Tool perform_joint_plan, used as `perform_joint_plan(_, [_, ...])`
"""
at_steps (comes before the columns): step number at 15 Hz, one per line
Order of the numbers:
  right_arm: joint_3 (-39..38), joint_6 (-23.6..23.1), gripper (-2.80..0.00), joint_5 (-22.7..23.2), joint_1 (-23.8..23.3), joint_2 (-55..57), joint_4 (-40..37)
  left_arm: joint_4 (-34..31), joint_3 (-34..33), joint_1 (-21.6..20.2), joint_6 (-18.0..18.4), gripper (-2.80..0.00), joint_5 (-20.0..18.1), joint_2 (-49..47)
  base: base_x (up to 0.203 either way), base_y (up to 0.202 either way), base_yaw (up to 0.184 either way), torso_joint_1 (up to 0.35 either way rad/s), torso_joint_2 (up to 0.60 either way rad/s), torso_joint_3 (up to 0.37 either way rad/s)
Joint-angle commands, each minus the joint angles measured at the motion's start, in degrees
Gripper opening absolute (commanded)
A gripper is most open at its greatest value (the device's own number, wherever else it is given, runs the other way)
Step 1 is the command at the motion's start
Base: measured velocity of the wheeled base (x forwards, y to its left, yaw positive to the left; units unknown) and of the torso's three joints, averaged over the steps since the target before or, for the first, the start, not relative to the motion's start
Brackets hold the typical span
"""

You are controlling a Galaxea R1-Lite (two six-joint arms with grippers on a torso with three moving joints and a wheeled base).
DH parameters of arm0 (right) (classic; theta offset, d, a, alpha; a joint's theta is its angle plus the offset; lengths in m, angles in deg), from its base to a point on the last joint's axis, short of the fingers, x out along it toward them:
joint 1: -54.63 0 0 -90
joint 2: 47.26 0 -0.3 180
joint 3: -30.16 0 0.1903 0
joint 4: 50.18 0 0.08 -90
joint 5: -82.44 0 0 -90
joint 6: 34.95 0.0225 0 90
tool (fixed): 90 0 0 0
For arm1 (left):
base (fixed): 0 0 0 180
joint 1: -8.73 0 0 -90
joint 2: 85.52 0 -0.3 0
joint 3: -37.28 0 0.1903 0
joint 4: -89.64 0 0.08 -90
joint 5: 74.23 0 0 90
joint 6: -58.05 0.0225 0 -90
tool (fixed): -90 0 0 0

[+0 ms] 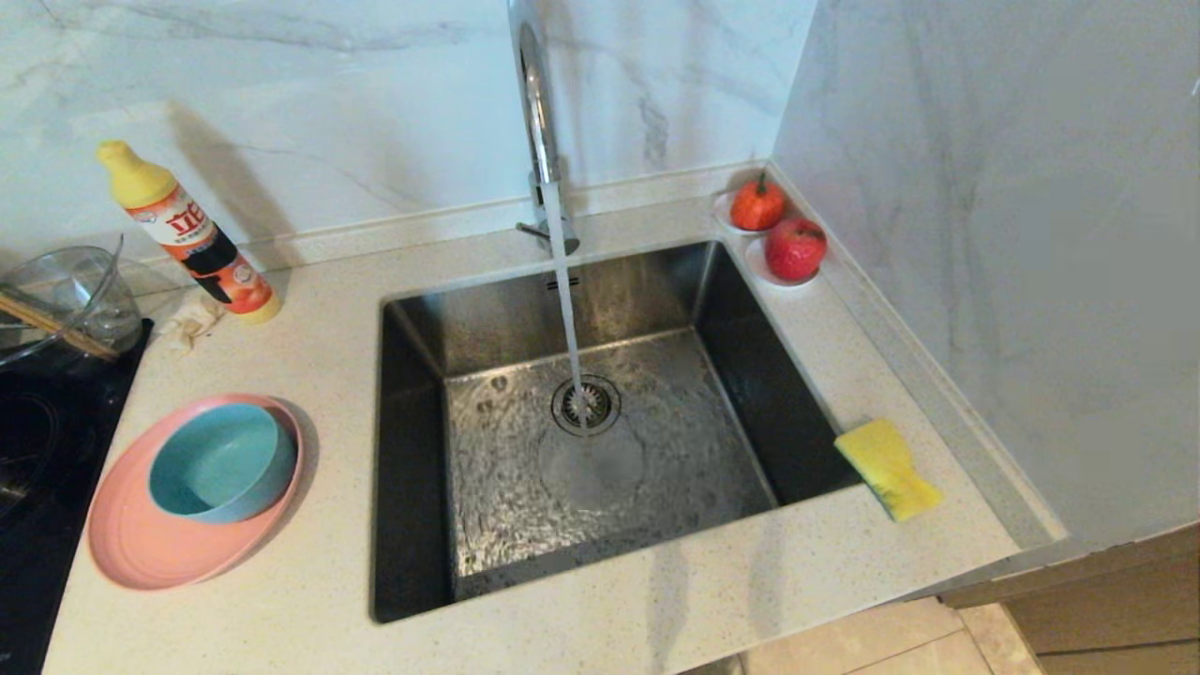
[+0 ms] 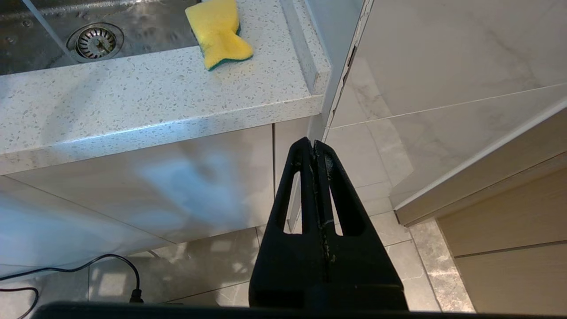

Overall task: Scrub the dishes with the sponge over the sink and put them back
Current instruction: Pick up a bowl and the sponge

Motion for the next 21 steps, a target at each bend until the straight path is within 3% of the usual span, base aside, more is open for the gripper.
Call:
perform_joint_plan(1, [0.0,-0.2,-2.8,0.0,0.0,0.0,0.0,-0.1,0.0,0.0,0.1,-2.8,0.0,-0.2,0.0,0.0,0.0,0.0,0.0,0.0])
perform_joint_plan(6, [0.0,0.2,-2.8,0.0,0.0,0.0,0.0,-0.1,0.0,0.0,0.1,-2.8,0.0,-0.2,0.0,0.0,0.0,0.0,0.0,0.0])
perform_joint_plan(11, [1.9,-3.4,-2.8,0.3,0.0,0.0,-0.5,-0.1,0.0,0.0,0.0,-2.8,0.0,-0.2,0.0,0.0,0.0,0.0,0.0,0.0])
perform_joint_plan(14, [13.0,-3.5,-2.8,0.9,0.0,0.5,-4.3,-0.1,0.0,0.0,0.1,-2.8,0.0,-0.2,0.0,0.0,0.0,0.0,0.0,0.0])
perform_joint_plan(21, [39.1,-2.6,-2.8,16.5,0.0,14.1,-19.9,-0.1,0.0,0.0,0.1,-2.8,0.0,-0.2,0.0,0.0,0.0,0.0,0.0,0.0])
